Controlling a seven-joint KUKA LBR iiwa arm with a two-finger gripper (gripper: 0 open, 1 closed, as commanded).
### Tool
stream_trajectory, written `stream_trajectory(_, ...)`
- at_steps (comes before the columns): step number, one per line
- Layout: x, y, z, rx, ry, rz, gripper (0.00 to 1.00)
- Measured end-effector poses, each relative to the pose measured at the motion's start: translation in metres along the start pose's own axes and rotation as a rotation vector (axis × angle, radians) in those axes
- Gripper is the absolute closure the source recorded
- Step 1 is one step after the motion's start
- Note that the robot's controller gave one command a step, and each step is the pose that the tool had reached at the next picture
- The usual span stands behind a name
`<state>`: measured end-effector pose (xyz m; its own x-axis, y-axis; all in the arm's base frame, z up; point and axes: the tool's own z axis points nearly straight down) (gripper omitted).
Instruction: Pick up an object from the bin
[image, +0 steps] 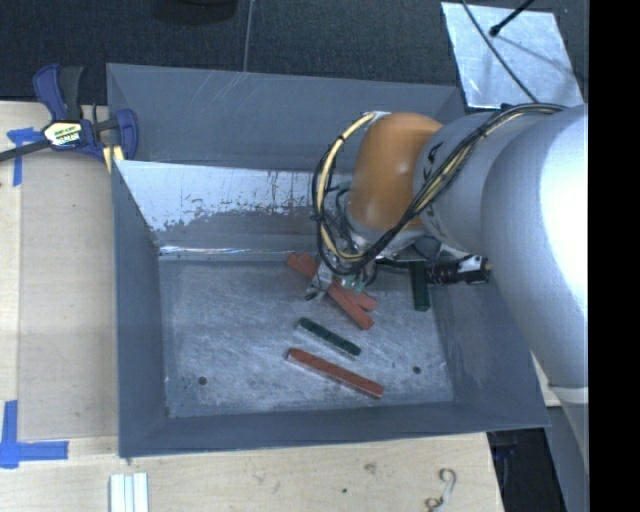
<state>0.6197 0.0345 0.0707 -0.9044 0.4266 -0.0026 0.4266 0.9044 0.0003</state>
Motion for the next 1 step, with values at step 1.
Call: stream_trajectory(1,-0.0021,0.0001,-0.0523,-0.003,-0.004,-0.003,1.0)
